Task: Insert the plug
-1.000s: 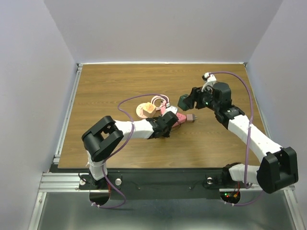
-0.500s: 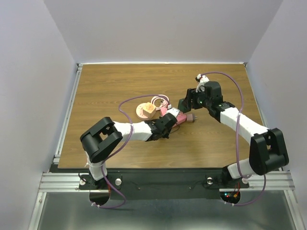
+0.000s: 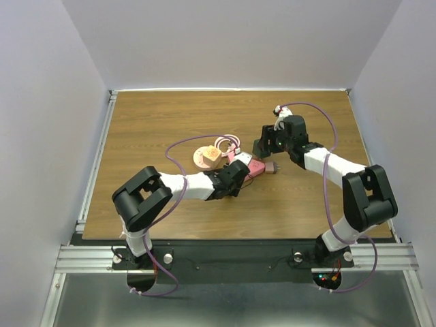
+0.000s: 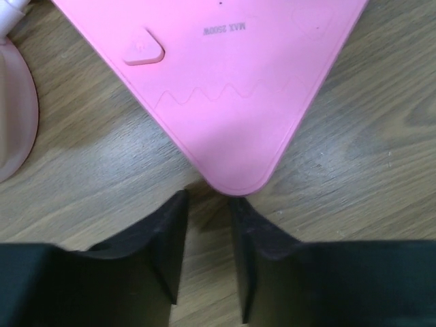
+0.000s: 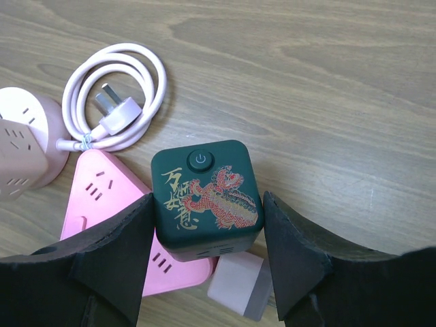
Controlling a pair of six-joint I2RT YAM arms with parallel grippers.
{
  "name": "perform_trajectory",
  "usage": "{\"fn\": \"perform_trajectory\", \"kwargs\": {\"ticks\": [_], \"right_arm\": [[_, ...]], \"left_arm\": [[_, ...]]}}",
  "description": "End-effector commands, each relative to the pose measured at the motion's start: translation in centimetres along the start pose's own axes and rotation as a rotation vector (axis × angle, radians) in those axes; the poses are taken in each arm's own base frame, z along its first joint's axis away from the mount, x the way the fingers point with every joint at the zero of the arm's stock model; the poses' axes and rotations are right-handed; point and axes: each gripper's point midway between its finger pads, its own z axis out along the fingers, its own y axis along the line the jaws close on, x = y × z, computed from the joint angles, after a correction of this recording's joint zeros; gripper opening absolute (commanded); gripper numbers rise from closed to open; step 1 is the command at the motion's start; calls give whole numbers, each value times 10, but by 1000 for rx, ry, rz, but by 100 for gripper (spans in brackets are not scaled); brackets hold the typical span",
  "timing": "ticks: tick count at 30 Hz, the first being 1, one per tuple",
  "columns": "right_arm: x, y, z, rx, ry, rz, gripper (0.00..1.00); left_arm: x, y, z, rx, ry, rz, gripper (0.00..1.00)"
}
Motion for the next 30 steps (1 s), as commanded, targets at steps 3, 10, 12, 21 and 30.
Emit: {"fn": "perform_trajectory", "kwargs": {"ticks": [3,10,12,21,30], "right_arm": [[-40,6,0,-31,-132,-43,0],[-12,12,-6,-75,-80,-19,0],[-5,14,-9,-87,-66,-10,0],[17,44,-38,-217,-10,11,0],[36,80,-40,-325,52,-19,0]], "left_arm": [[4,-2,-14,52,6,-14,54],[-8,-10,-8,73,-23,-32,59],[-14,-10,-8,72,-34,-47,59],[-29,56,-8,-73,-69,-256,59],[-43,85,-11,-89,-112,-321,59]]}}
